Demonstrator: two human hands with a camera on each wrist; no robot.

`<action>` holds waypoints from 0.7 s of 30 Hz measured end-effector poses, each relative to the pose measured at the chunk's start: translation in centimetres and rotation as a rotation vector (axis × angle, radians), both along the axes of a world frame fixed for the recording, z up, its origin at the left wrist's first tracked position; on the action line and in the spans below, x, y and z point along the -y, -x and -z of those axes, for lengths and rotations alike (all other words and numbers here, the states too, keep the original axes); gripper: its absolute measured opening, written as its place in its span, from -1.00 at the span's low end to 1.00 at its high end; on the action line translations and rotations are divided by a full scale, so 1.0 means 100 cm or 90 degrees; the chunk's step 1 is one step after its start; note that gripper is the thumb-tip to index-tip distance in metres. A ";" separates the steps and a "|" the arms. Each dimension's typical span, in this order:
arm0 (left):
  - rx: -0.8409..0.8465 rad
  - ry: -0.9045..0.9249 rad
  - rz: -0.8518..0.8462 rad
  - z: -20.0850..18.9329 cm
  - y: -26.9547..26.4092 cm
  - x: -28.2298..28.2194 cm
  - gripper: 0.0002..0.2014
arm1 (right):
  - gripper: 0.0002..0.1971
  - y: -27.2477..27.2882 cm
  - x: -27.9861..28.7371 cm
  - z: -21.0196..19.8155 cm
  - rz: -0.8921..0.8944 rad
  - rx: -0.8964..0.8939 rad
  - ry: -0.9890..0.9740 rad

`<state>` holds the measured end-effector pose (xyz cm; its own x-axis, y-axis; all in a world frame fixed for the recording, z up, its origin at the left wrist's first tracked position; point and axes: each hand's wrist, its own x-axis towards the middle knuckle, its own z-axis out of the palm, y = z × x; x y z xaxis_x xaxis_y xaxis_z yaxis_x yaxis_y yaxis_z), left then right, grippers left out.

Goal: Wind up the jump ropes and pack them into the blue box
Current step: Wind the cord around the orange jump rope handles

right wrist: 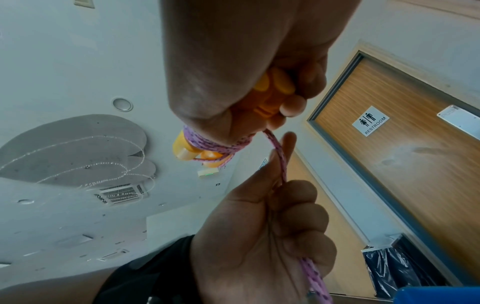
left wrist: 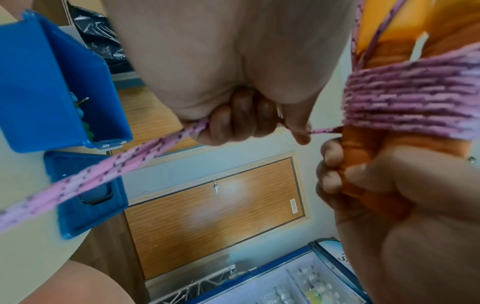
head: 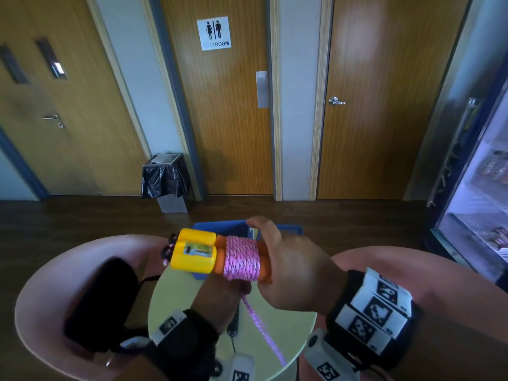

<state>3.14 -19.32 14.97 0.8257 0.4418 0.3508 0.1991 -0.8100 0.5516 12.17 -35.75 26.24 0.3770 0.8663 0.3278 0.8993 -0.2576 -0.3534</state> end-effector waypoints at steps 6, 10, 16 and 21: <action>0.217 0.404 0.077 0.002 -0.010 0.037 -0.68 | -0.20 -0.002 -0.012 0.008 0.053 0.009 -0.015; 0.145 0.616 0.069 -0.012 -0.002 0.038 -0.71 | -0.16 -0.009 -0.022 0.023 0.102 0.036 0.049; 0.175 0.570 0.044 -0.020 0.003 0.047 -0.60 | -0.16 -0.013 -0.029 0.044 0.077 0.028 0.048; 0.224 0.597 0.136 -0.029 0.010 0.045 -0.77 | -0.31 -0.021 -0.024 0.047 0.006 -0.132 -0.037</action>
<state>2.18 -23.83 17.85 0.8361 0.5191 0.1775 -0.1947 -0.0217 0.9806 14.25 -33.35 21.54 0.4489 0.8443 0.2925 0.8037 -0.2386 -0.5451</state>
